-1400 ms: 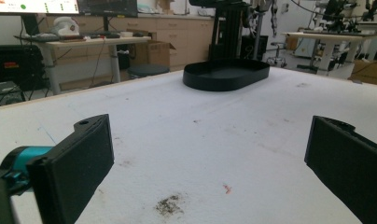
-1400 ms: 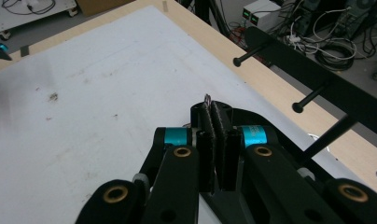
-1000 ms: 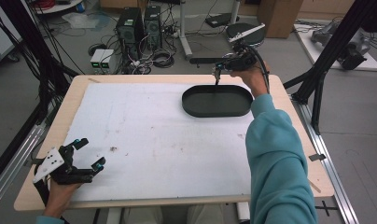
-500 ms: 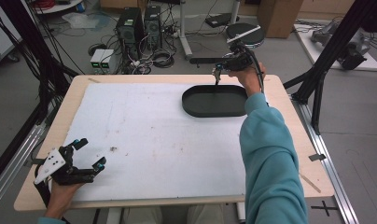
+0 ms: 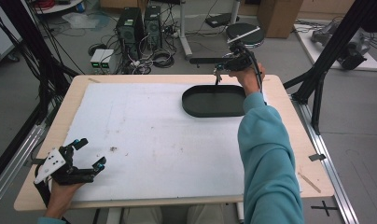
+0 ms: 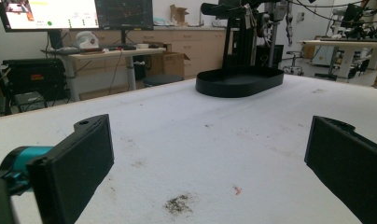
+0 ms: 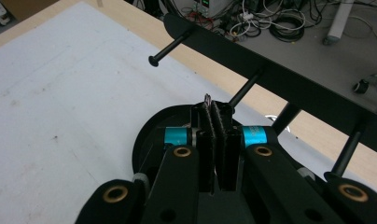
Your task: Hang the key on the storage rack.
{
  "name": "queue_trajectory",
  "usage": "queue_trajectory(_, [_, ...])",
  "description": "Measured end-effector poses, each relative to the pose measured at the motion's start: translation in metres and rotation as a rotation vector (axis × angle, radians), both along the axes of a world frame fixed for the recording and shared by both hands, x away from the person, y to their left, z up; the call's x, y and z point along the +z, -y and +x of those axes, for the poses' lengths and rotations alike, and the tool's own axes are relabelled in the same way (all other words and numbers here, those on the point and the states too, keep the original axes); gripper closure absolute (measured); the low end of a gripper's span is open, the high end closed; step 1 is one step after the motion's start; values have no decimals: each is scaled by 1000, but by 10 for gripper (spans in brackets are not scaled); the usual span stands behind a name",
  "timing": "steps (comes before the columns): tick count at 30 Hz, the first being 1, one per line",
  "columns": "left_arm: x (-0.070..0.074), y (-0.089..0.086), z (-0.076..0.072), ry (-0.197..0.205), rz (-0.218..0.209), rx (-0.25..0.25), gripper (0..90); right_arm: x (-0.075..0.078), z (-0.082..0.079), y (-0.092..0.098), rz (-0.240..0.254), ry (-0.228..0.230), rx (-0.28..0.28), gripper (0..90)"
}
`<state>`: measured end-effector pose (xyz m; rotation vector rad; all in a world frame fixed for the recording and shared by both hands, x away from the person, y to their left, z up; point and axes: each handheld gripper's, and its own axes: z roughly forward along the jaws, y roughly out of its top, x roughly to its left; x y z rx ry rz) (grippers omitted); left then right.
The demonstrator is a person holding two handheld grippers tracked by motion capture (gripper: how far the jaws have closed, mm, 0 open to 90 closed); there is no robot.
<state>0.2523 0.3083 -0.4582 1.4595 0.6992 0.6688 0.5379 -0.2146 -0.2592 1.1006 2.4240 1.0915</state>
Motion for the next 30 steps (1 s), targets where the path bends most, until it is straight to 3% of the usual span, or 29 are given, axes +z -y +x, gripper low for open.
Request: queue_trajectory(30, [0, 0, 0, 0, -3, -1, 17, -7, 9, 3, 3, 5, -31, 888])
